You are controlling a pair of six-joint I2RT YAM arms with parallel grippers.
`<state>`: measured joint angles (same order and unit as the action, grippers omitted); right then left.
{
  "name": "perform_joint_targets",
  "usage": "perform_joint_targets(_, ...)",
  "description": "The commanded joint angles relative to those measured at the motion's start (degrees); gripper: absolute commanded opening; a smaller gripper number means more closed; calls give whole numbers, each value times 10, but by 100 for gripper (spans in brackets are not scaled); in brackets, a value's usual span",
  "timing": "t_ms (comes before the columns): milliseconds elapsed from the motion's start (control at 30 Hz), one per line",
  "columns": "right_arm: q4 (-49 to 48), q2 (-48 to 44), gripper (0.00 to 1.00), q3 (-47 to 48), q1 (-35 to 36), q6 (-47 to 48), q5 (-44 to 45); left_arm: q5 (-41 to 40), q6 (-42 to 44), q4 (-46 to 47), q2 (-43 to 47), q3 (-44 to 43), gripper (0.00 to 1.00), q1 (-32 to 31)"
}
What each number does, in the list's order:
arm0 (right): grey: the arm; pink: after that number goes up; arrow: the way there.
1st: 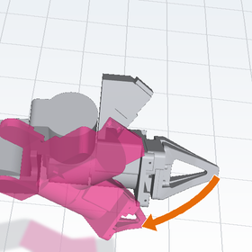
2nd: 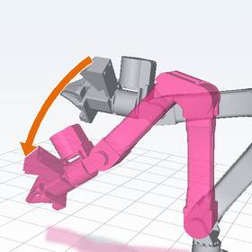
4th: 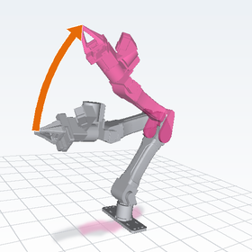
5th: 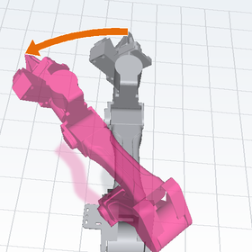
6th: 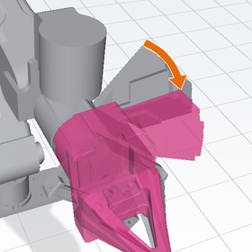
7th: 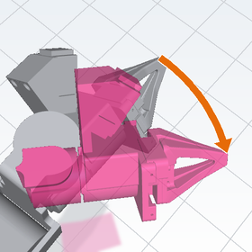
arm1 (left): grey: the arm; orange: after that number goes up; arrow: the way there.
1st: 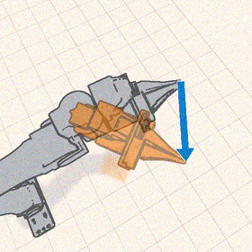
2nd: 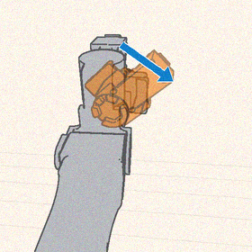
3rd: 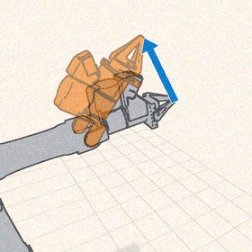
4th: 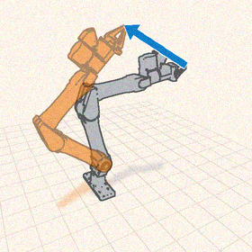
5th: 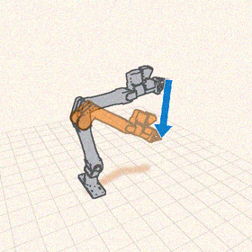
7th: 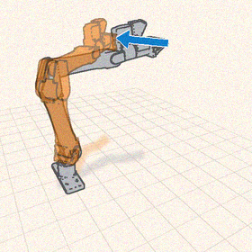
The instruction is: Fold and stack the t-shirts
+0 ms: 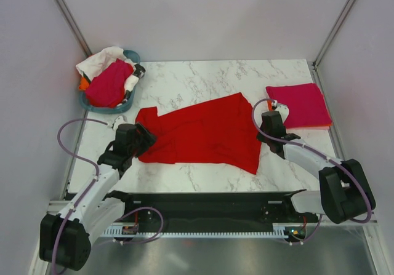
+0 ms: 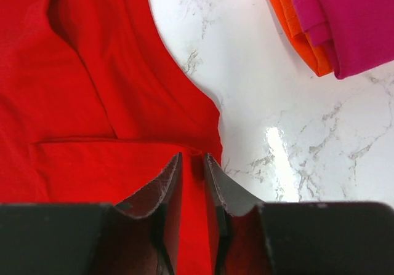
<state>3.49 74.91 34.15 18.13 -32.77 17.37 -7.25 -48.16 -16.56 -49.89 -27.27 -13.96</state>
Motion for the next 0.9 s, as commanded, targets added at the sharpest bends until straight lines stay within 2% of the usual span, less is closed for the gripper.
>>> perform_joint_targets(0,-22,1,29,-1,-2,-2,-8,5,18,20,8,-14,71,0)
perform_joint_targets(167,-30,1,38,-8,-1,-3,-8,0,27,19,19,-13,71,1)
perform_joint_targets(233,-30,8,35,-7,-1,-1,-11,1,26,19,20,-9,71,1)
perform_joint_targets(267,-30,10,28,-7,-1,0,-17,1,28,20,19,-8,71,1)
perform_joint_targets(367,-30,15,26,-6,-1,2,-15,1,33,19,19,-4,71,0)
perform_joint_targets(500,-20,30,39,5,-2,0,16,-2,38,19,19,-8,71,1)
perform_joint_targets(633,-6,41,45,12,-1,-3,30,5,32,21,17,-8,71,1)
perform_joint_targets(800,-6,49,46,14,-1,-4,33,8,37,21,18,-7,71,0)
perform_joint_targets(867,-7,50,42,15,-1,-4,29,8,38,21,19,-7,71,0)
